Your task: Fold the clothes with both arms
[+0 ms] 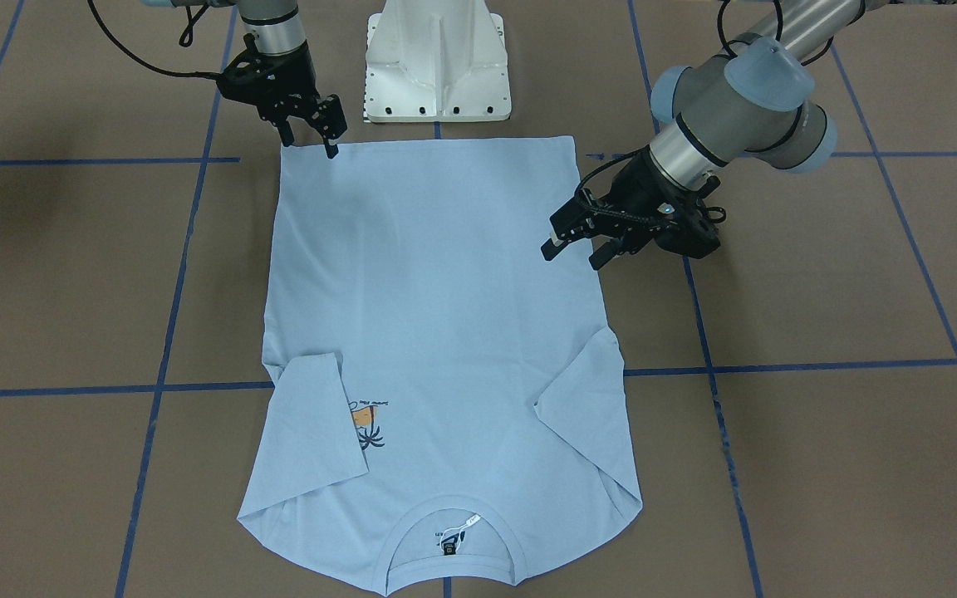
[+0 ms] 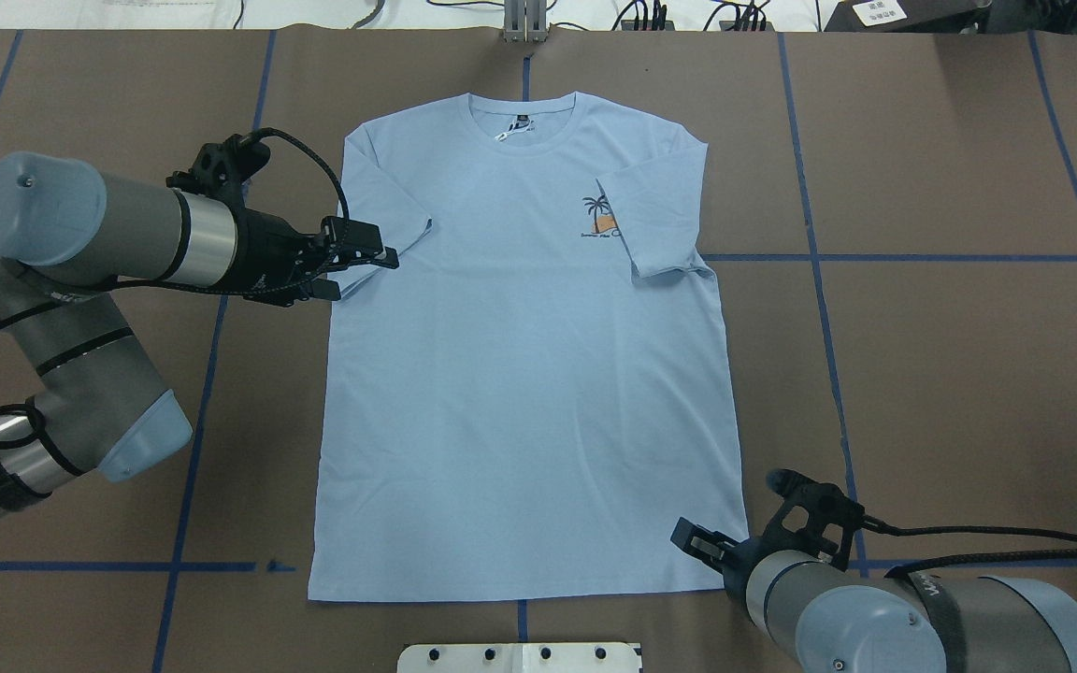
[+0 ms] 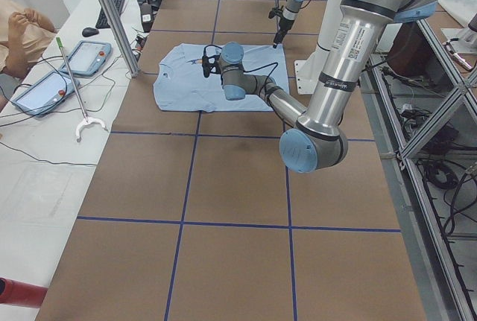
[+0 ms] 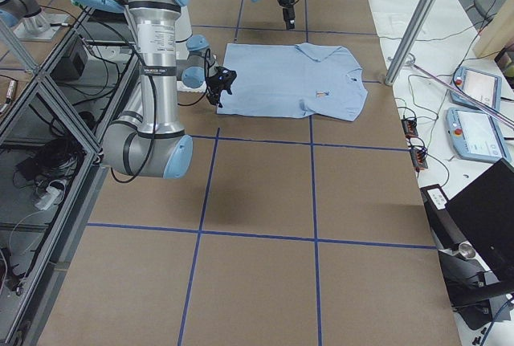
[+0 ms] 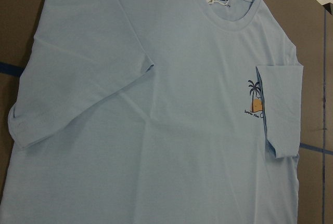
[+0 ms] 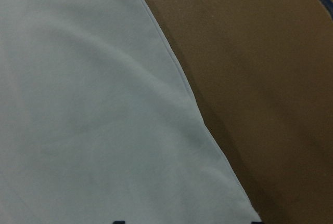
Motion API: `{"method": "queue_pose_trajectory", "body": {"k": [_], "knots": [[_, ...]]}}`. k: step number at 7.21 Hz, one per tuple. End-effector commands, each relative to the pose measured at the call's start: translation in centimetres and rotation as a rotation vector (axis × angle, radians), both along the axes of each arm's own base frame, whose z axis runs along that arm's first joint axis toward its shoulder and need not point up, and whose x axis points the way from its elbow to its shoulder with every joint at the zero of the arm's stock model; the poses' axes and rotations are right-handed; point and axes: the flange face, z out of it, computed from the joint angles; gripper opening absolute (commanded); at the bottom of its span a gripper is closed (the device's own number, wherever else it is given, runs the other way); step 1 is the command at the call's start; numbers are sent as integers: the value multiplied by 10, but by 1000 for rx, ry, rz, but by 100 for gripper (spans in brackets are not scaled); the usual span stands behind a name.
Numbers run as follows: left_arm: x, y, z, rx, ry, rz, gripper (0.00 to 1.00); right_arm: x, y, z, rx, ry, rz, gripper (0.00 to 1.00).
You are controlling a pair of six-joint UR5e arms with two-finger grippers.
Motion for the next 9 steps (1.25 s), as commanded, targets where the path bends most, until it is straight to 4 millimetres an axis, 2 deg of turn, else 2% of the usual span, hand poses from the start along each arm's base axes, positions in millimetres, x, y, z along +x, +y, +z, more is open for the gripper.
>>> {"method": "queue_pose_trajectory", "body": {"k": [1,2,3,4,6,7,8,9], "knots": [[0,0,0,-15,3,-3,99,1,13,15,-5,29,-22,77],[0,0,0,-19,4,-3,99,2,17,19,-3,38,-29,69],[0,0,0,-19,4,-3,99,2,17,21,-3,43,-29,57],[0,0,0,-19,4,-5,99,2,17,23,-2,46,-28,40],[0,0,5,-24,-2,-5,99,5,17,29,3,60,-23,24],[0,0,5,-24,-2,-5,99,5,17,30,3,61,-23,6],[0,0,5,-24,-2,-7,99,6,17,30,3,61,-23,6],[0,0,5,-25,-3,-5,99,6,18,31,4,64,-25,43]]}}
